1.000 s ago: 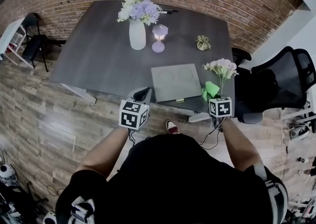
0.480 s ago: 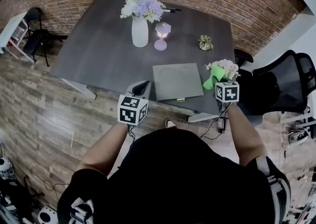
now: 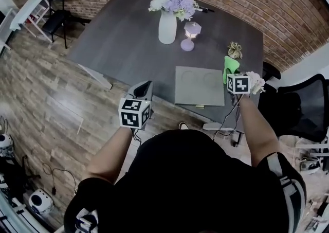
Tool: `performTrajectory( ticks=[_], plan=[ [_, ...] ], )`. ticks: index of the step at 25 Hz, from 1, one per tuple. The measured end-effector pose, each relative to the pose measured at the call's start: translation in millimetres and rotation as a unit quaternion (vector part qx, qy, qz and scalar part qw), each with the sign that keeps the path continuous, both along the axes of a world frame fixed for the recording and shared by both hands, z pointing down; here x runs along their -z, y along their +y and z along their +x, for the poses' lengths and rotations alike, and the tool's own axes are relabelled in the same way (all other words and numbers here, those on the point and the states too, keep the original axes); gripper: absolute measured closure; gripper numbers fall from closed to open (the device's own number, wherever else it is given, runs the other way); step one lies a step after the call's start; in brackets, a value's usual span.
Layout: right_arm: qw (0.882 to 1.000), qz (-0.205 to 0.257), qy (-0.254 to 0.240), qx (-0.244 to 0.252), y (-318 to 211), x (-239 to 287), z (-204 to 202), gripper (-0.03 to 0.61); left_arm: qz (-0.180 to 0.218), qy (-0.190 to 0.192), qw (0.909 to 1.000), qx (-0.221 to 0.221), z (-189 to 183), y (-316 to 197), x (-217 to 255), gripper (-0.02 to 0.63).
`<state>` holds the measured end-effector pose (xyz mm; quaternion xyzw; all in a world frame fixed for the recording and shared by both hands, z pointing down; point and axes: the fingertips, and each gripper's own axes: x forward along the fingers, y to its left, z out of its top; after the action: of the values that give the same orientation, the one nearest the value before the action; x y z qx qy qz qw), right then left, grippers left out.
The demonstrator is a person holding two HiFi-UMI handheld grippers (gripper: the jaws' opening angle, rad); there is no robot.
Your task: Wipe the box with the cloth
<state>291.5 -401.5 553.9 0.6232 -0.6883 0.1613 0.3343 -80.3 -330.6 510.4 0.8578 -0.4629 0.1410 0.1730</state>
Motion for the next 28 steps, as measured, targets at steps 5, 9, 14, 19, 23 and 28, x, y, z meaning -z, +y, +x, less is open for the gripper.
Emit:
performTrajectory(
  ticks=[5, 9, 14, 19, 23, 28],
  plan=[
    [0.998, -0.013, 0.002, 0.055, -27, -13, -53, 0.534, -0.001, -0.003, 0.9996, 0.028, -17, 3, 2, 0.606],
    [0.994, -0.019, -0.014, 0.109, -37, -21, -113, 0.534, -0.004, -0.008, 0.9987, 0.051, -36, 6, 3, 0.606],
    [0.985, -0.017, -0.016, 0.172, -39, -30, -197, 0.533, -0.010, -0.016, 0.9976, 0.067, -56, 16, 2, 0.606],
    [0.971, -0.015, -0.034, 0.234, -29, -25, -274, 0.534, -0.010, -0.024, 0.9964, 0.080, -75, 30, 4, 0.606],
    [0.963, -0.022, -0.074, 0.259, -17, -21, -307, 0.534, -0.014, -0.027, 0.9951, 0.095, -90, 36, 3, 0.606],
    [0.959, -0.006, -0.125, 0.255, -15, 2, -314, 0.534, -0.011, -0.023, 0.9961, 0.084, -83, 33, 4, 0.606]
  ],
)
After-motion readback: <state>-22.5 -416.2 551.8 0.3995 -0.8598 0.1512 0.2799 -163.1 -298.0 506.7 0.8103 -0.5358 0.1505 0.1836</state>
